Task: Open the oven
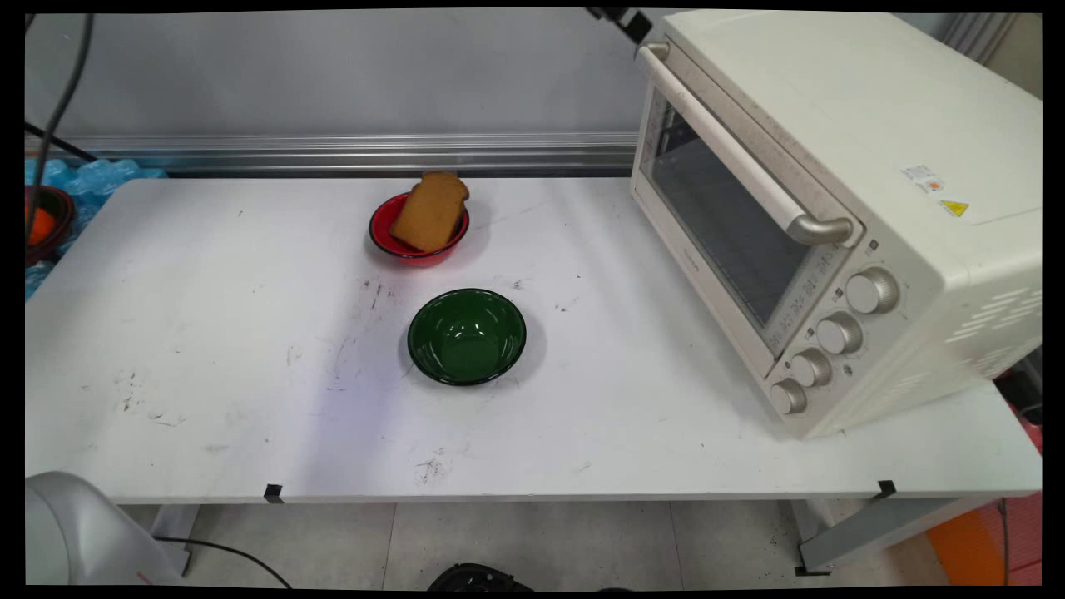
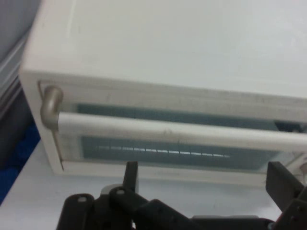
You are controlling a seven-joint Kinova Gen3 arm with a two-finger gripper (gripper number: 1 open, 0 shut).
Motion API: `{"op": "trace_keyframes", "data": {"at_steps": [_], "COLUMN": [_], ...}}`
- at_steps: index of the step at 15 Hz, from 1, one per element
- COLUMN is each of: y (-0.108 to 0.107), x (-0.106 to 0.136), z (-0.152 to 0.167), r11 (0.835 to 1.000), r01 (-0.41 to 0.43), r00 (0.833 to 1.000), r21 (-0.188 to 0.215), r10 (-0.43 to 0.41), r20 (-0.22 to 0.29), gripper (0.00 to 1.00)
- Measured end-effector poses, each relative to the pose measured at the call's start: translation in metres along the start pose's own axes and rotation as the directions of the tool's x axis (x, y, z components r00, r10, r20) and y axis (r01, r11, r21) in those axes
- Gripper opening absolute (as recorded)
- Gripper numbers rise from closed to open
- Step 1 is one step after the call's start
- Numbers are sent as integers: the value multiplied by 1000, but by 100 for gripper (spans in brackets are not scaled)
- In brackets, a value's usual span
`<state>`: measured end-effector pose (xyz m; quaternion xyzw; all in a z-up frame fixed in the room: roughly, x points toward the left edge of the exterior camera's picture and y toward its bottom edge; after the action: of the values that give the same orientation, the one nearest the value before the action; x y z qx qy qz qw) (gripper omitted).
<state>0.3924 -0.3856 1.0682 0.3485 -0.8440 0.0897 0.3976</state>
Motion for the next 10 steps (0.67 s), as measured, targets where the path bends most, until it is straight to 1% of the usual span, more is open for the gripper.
{"op": "trace_keyframes", "data": {"at_steps": [3, 6, 10], "y": [3, 8, 11], "x": [15, 35, 47], "z": [13, 36, 58], "r11": [1000, 999, 998], "r01": [-15, -35, -60], "r00": [1000, 999, 998], "r21": [11, 26, 37], "r10": [15, 35, 59], "r20": [4, 9, 31], "gripper": [100, 100, 100]}}
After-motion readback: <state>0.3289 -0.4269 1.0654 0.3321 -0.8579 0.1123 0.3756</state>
